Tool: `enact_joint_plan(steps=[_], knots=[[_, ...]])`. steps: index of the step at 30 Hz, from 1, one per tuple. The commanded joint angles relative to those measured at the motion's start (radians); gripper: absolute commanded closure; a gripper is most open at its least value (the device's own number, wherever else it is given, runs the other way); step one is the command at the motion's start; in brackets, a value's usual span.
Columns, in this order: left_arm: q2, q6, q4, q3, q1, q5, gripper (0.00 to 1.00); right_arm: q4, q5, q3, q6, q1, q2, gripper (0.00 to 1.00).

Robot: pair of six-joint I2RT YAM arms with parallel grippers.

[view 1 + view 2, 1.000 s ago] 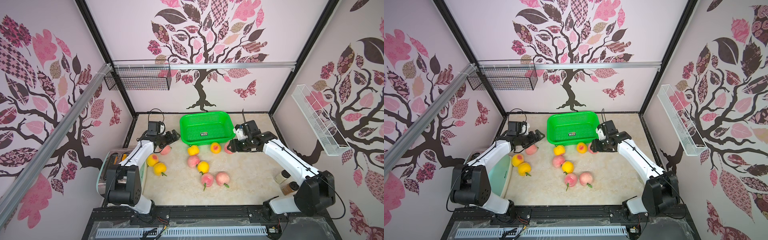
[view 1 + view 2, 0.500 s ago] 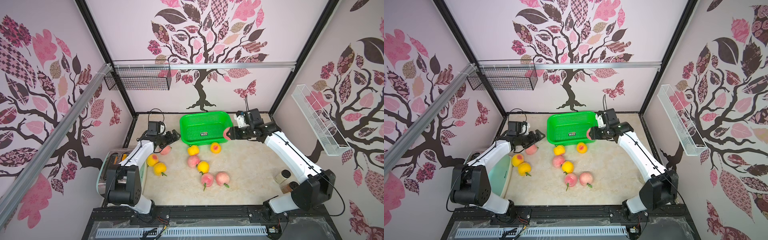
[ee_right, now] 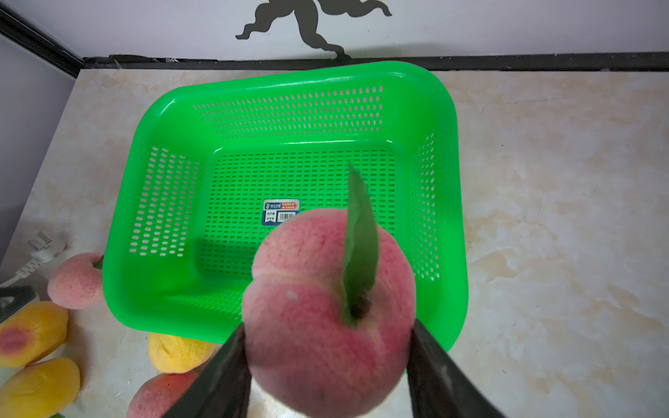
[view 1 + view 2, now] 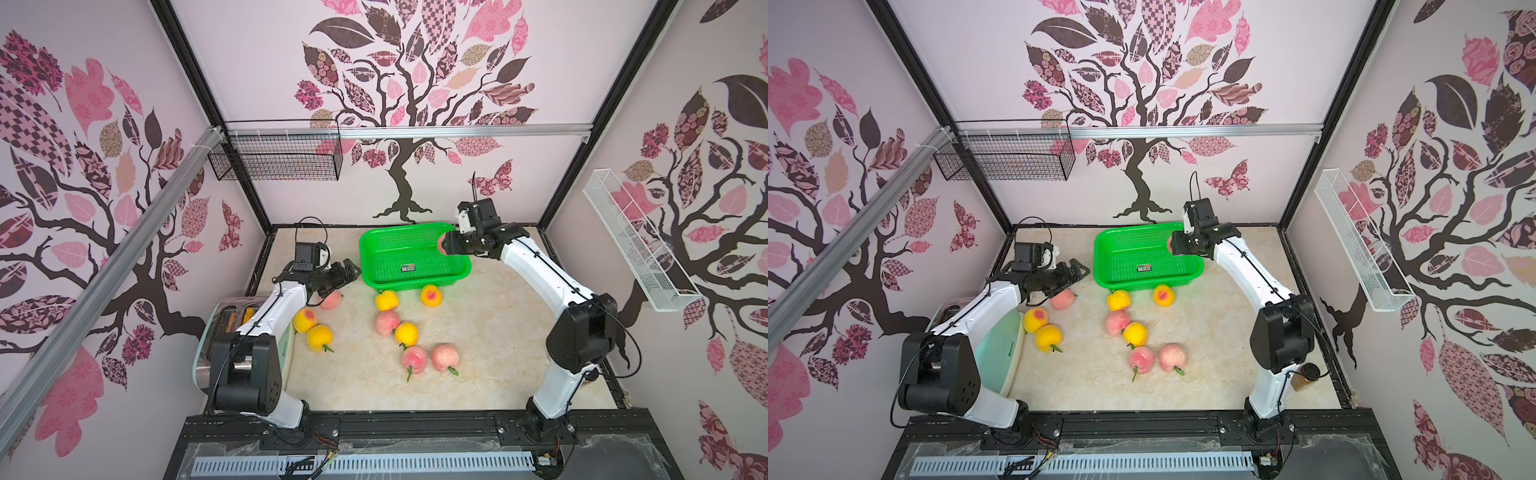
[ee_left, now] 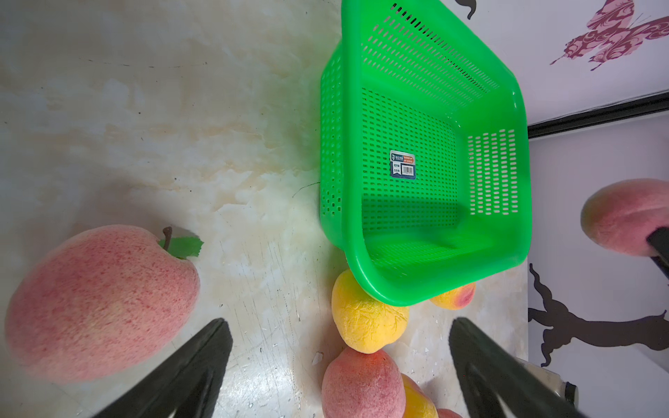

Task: Put the peaches into the basket
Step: Place the peach in the basket.

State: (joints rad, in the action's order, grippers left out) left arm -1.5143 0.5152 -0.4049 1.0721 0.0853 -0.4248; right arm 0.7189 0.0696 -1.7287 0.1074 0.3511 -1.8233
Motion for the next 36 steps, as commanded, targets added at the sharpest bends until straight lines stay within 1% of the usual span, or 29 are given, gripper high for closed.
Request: enact_joint_plan(steps=[1,5,11,16,23,32,36], knots=[[0.031,0.000,0.000,-0.025,0.004,0.011,0.02,-0.056,-0.021,-0.054,-0.001,0.005,-0.047,0.38],[0.043,-0.007,-0.017,-0.027,0.004,0.015,0.02,-0.078,-0.022,-0.088,-0.006,0.000,-0.116,0.38],[0.063,-0.010,-0.021,-0.038,0.004,0.024,0.02,-0.052,-0.058,-0.196,-0.043,-0.017,-0.236,0.38],[0.061,-0.001,-0.005,-0.046,0.004,0.020,0.02,-0.043,-0.031,-0.257,-0.024,-0.030,-0.331,0.38],[0.067,-0.003,-0.005,-0.055,0.004,0.027,0.02,-0.049,-0.024,-0.277,-0.003,-0.030,-0.424,0.38],[0.069,-0.006,-0.004,-0.061,0.004,0.034,0.02,-0.056,-0.030,-0.275,-0.010,-0.031,-0.483,0.38],[0.065,-0.005,-0.003,-0.060,0.004,0.032,0.02,-0.058,-0.030,-0.274,-0.010,-0.032,-0.498,0.36]])
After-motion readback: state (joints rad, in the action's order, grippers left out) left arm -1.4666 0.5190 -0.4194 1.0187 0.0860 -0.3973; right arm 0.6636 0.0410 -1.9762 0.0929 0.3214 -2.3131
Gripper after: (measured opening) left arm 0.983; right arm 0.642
